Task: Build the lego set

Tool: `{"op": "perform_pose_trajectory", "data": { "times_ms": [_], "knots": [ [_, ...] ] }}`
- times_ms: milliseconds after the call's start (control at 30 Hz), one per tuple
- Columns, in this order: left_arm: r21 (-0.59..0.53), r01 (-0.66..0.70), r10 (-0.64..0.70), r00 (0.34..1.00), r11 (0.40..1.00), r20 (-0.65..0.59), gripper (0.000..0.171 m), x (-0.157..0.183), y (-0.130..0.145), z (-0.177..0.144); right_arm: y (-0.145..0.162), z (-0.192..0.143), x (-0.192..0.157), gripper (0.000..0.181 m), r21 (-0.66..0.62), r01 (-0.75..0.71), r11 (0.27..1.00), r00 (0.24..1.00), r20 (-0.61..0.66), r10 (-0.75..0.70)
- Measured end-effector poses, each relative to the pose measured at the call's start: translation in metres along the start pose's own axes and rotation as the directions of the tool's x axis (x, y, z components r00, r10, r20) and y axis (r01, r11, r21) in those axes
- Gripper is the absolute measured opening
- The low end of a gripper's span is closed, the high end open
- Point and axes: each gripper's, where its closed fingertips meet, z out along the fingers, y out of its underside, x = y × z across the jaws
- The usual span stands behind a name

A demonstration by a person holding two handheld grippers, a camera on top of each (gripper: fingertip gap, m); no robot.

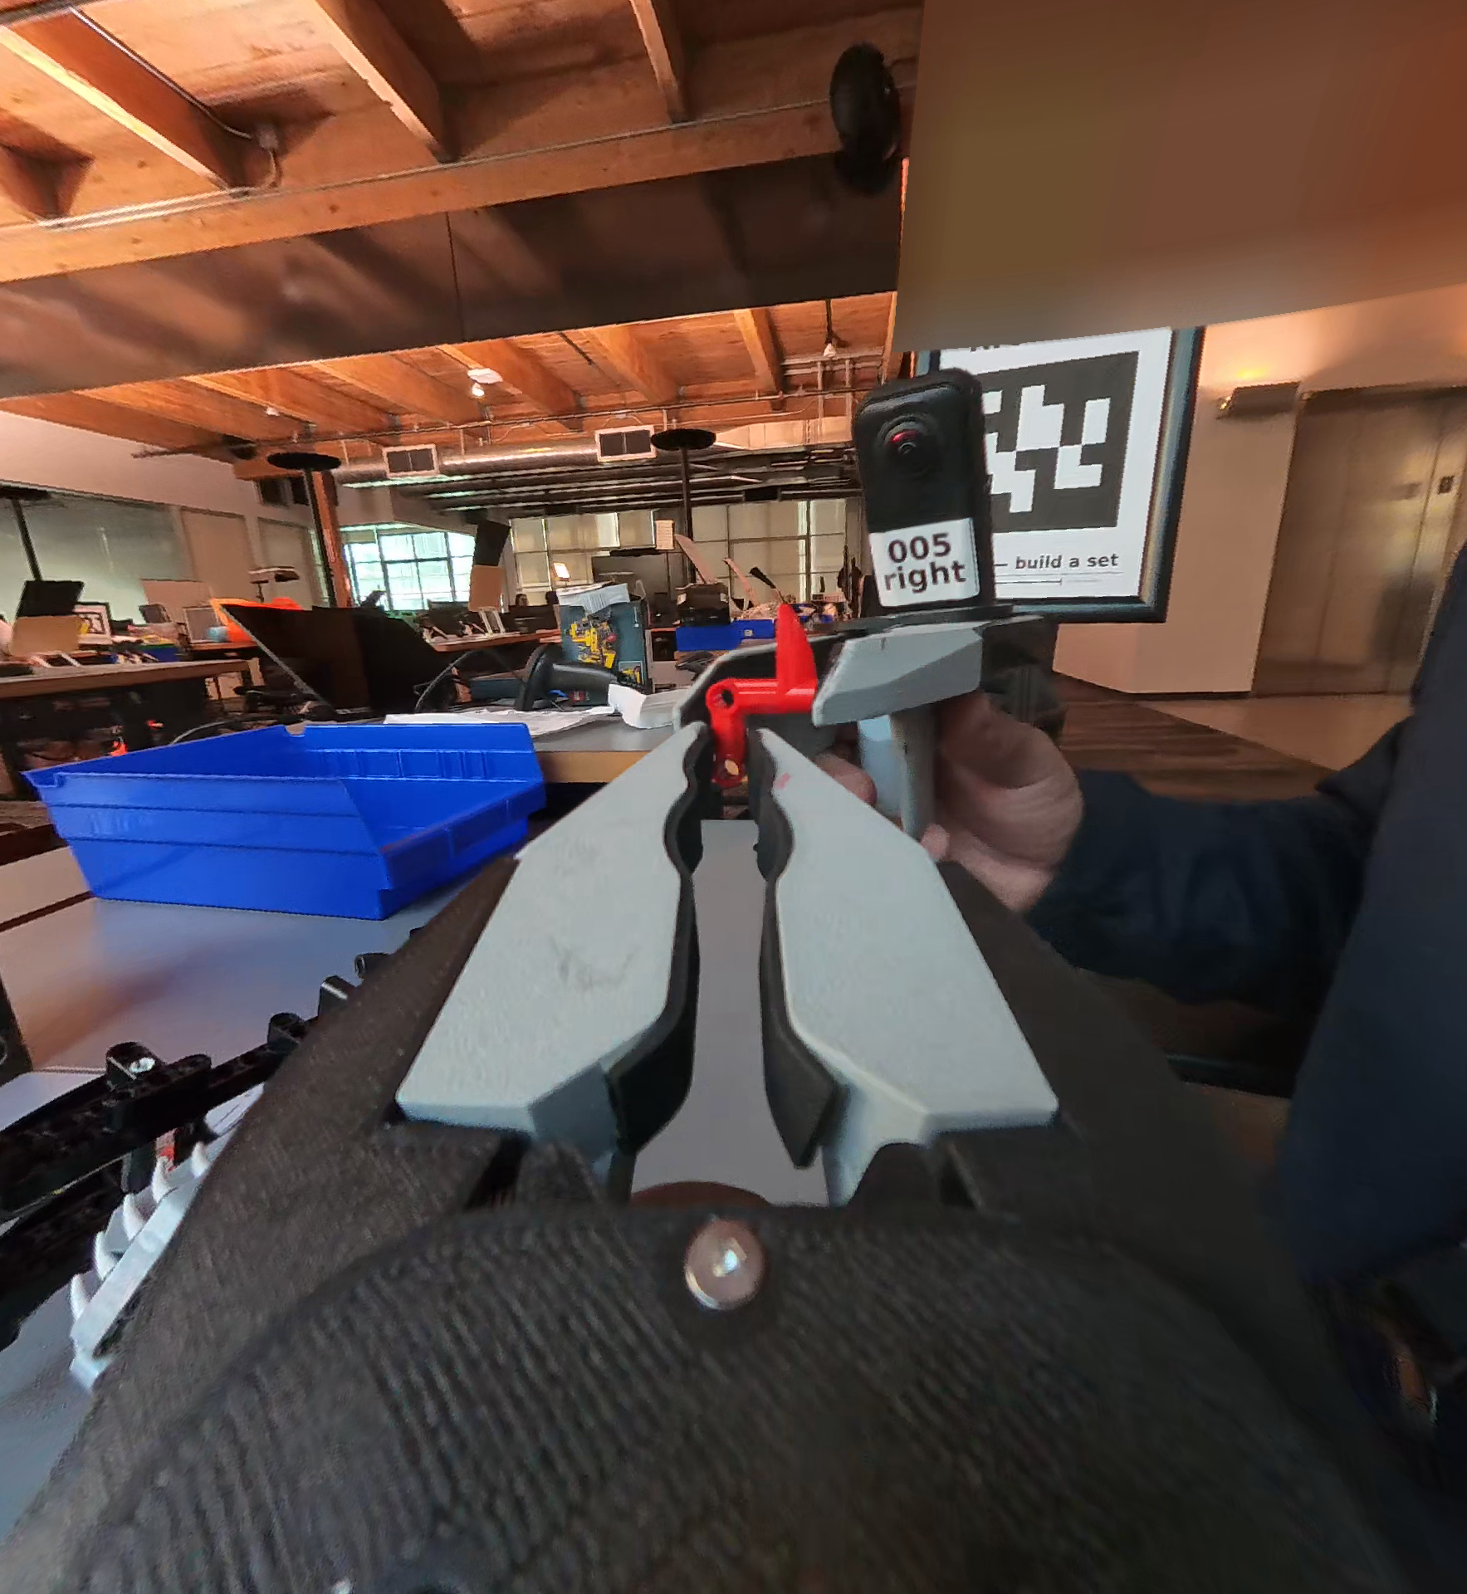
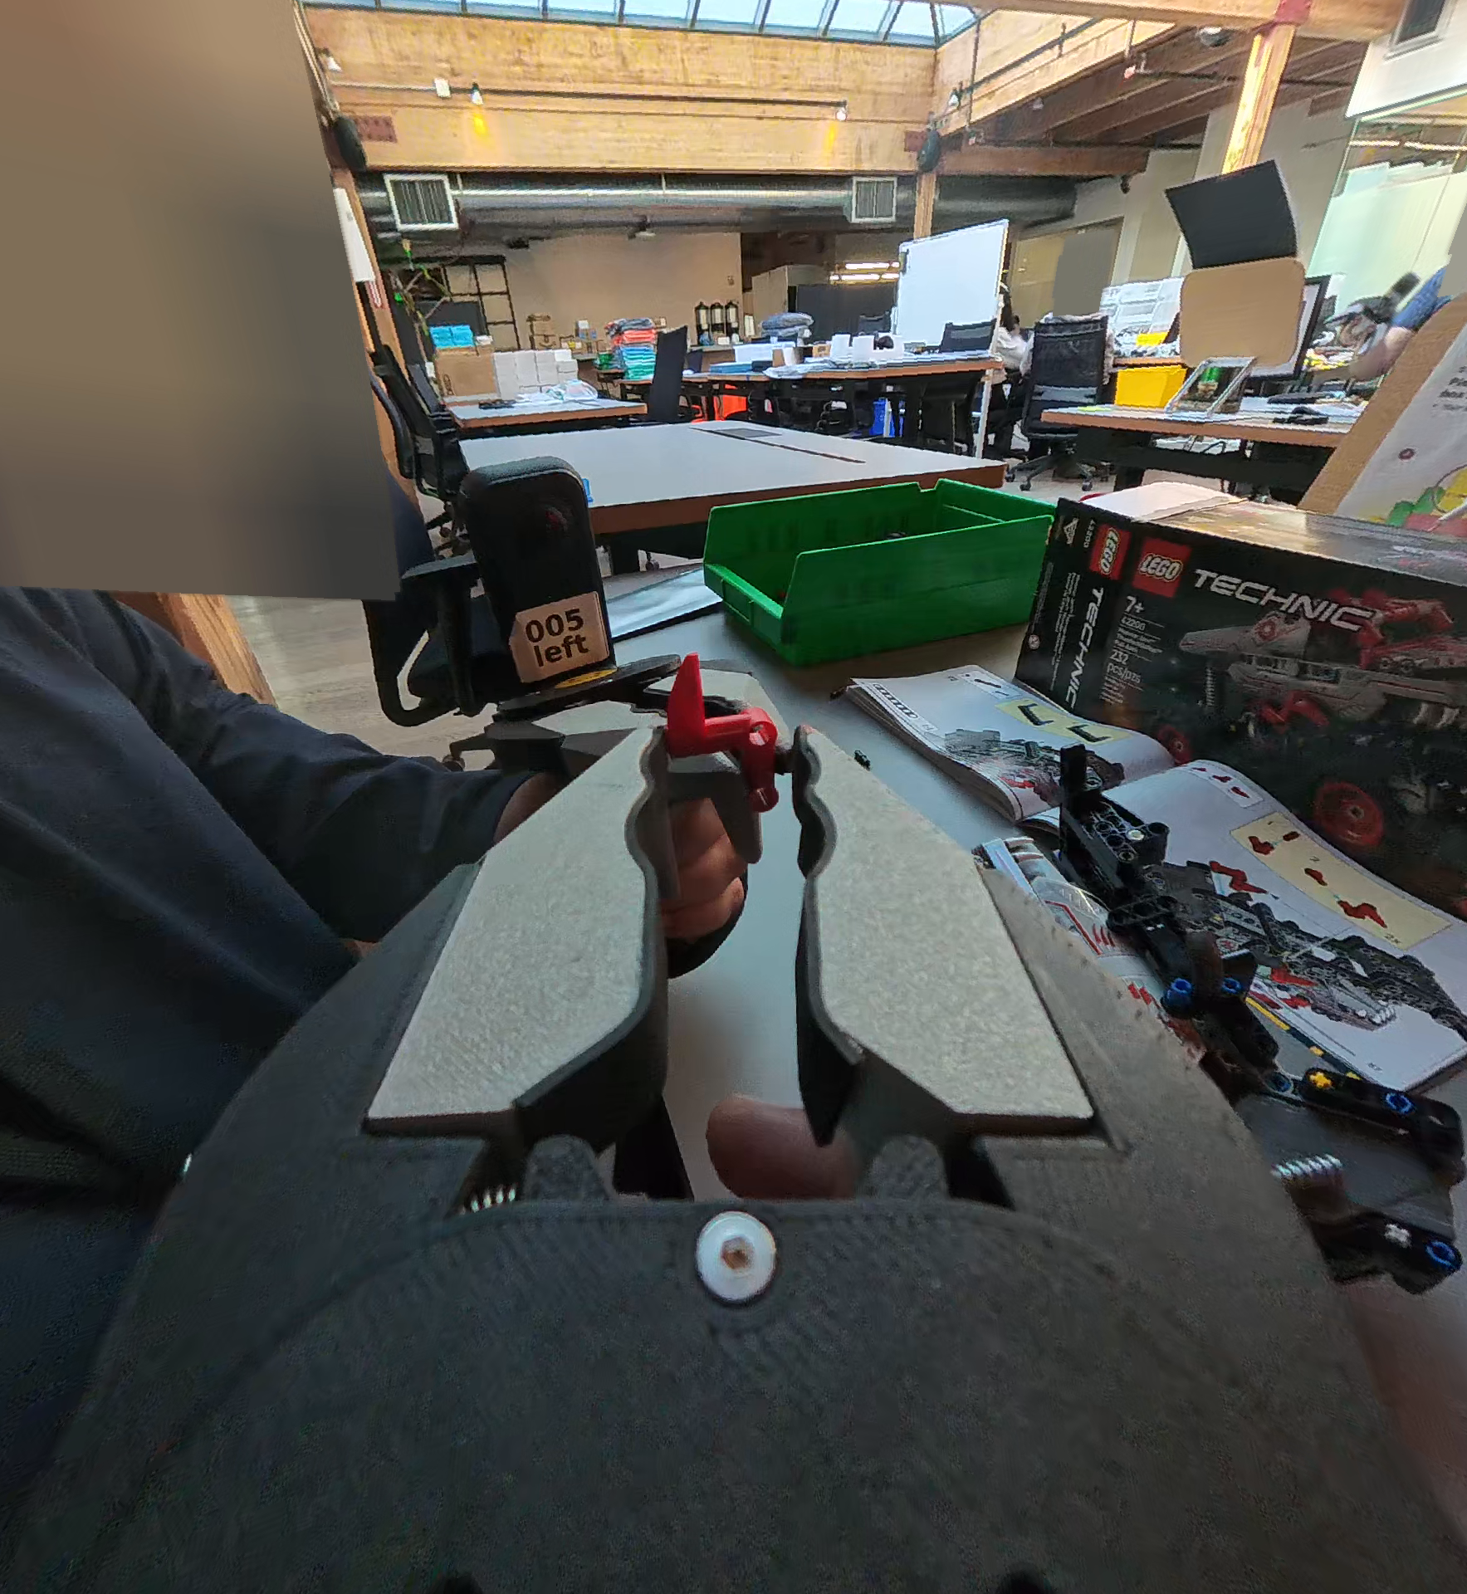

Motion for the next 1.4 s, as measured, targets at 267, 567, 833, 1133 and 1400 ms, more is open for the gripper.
{"op": "perform_pose_trajectory", "data": {
  "times_ms": [267,567,833,1133,1400],
  "knots": [
    [-0.194,0.154,-0.140,0.986,0.969,0.086,0.006,-0.026,0.027,-0.019,0.016,-0.002,0.027,0.020,-0.214,0.248,0.945,0.948,-0.146,-0.282],
    [-0.360,0.676,-0.696,0.712,0.643,0.094,0.053,-0.041,0.032,-0.016,0.044,0.013,0.056,0.021,-0.611,0.557,0.563,0.625,-0.138,-0.768],
    [-0.450,0.615,-0.654,0.752,0.647,0.088,0.006,-0.037,0.049,-0.007,0.045,0.017,0.056,0.021,-0.602,0.586,0.543,0.600,-0.128,-0.790],
    [-0.421,0.758,-0.803,0.587,0.499,0.104,0.004,-0.048,0.052,-0.005,0.036,-0.004,0.075,0.010,-0.541,0.529,0.654,0.726,-0.110,-0.679],
    [-0.405,0.795,-0.833,0.538,0.452,0.127,0.004,-0.050,0.056,0.005,0.043,0.001,0.078,0.002,-0.583,0.559,0.590,0.708,-0.036,-0.706]
  ]
}}
